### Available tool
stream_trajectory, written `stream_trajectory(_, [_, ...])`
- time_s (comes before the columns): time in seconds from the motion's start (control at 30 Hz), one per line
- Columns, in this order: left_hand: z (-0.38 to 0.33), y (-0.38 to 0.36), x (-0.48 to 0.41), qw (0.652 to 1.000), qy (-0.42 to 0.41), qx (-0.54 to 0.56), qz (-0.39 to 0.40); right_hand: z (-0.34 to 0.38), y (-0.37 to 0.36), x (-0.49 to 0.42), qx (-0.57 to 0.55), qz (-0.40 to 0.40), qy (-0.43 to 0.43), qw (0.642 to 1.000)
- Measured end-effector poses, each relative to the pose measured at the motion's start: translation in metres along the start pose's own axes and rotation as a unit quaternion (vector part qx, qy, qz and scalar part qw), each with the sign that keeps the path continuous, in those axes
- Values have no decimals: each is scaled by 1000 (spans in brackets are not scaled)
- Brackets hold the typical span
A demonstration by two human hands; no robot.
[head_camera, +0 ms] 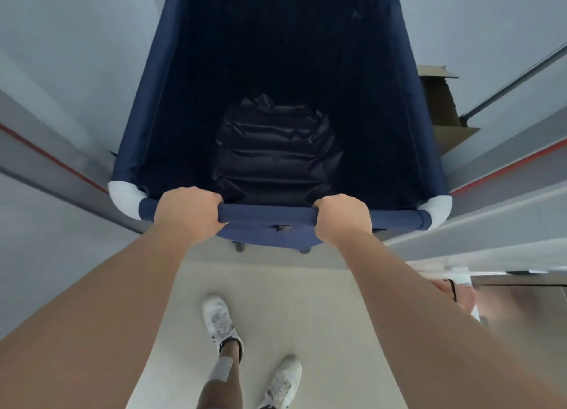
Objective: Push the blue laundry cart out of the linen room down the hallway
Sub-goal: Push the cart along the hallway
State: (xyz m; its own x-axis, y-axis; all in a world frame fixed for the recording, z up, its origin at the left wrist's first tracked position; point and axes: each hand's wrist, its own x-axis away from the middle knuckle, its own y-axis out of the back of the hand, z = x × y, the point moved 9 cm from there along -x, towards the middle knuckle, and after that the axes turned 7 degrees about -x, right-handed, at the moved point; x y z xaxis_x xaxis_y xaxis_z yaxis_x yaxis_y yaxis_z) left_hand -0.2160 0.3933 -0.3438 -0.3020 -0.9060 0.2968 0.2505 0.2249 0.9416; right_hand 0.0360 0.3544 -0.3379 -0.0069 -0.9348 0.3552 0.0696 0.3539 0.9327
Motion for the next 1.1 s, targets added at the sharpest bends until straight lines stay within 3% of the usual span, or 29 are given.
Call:
stream_trajectory(0.5, [68, 36, -141, 998, -49, -37, -1, 25, 53, -133, -10, 10, -38, 999])
stream_trajectory(1.1, [99, 81, -294, 998, -46, -47, 11, 1, 110, -282, -6, 20, -33, 999])
